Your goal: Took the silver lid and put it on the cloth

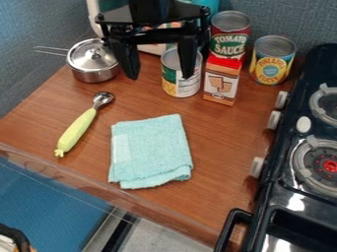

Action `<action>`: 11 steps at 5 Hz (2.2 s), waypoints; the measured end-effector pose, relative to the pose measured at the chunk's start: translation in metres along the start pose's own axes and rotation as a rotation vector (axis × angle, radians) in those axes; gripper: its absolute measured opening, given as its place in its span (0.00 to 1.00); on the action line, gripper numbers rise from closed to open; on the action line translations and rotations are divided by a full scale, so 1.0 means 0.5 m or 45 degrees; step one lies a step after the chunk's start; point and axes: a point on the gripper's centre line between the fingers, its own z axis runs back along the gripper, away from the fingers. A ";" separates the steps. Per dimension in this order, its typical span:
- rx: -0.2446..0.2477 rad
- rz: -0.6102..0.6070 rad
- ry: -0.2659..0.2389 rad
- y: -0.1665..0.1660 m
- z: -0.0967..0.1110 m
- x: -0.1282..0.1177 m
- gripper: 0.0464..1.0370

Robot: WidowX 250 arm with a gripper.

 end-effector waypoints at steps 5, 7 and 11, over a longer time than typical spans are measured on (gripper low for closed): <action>0.089 0.337 0.053 0.180 -0.098 0.171 0.96; 0.100 0.447 0.063 0.224 -0.140 0.245 0.96; 0.162 0.498 0.066 0.270 -0.191 0.329 0.96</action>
